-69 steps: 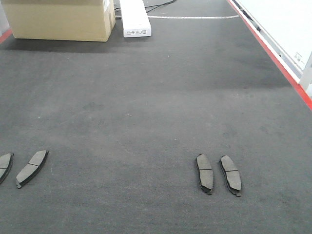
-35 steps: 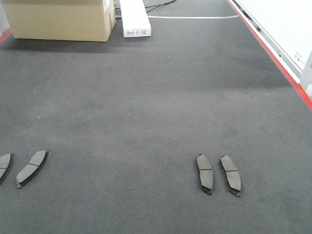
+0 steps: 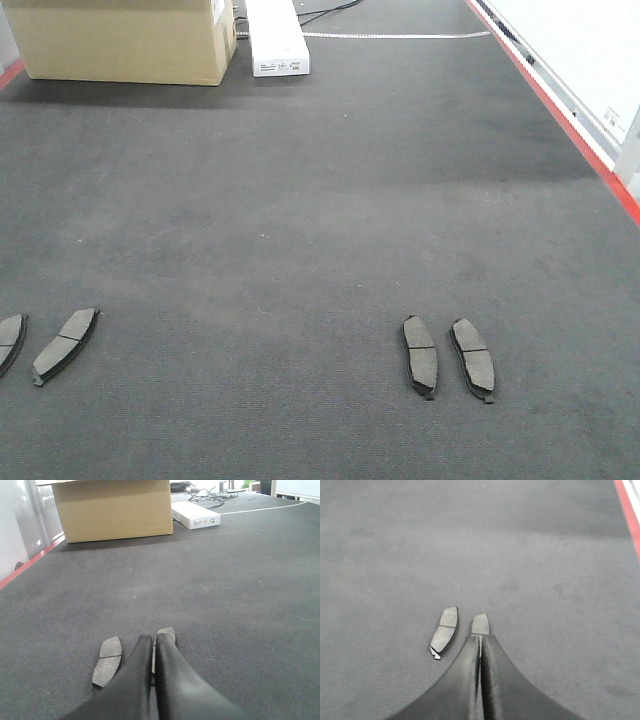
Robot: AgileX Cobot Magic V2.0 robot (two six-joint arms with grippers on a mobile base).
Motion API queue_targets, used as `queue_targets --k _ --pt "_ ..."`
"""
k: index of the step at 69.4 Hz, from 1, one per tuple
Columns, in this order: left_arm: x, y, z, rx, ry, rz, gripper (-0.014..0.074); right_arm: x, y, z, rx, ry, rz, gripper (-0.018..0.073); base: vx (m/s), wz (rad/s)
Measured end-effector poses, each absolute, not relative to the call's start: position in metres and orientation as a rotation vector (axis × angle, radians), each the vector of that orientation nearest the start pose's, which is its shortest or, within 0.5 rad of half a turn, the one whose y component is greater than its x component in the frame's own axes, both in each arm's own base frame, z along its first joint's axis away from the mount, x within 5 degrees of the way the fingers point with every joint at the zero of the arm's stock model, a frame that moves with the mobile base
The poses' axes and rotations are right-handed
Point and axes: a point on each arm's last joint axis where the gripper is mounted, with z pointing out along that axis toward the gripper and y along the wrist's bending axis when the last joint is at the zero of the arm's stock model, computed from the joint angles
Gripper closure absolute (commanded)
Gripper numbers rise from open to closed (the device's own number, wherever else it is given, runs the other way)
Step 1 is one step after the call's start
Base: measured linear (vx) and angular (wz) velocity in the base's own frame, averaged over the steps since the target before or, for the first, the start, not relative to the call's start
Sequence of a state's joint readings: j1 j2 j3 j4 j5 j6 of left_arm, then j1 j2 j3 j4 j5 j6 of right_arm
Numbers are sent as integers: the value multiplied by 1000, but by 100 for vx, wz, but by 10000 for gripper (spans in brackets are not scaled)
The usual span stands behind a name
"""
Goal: Move and align brake pads A on conveyor
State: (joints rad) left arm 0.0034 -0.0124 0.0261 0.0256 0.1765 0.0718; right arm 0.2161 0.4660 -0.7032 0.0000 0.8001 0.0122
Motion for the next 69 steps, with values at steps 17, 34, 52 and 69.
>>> queue_targets --k 17,34,52,69 --pt "56 1 189 75 1673 79 603 70 14 257 -226 1889 109 571 0 0" --pt "56 1 189 75 1673 79 603 61 9 198 -166 1811 87 571 0 0" --pt "56 1 189 75 1673 79 603 56 -1 183 -2 1731 -32 571 0 0" --pt "56 1 189 75 1674 79 603 56 -3 183 -6 1726 -64 571 0 0"
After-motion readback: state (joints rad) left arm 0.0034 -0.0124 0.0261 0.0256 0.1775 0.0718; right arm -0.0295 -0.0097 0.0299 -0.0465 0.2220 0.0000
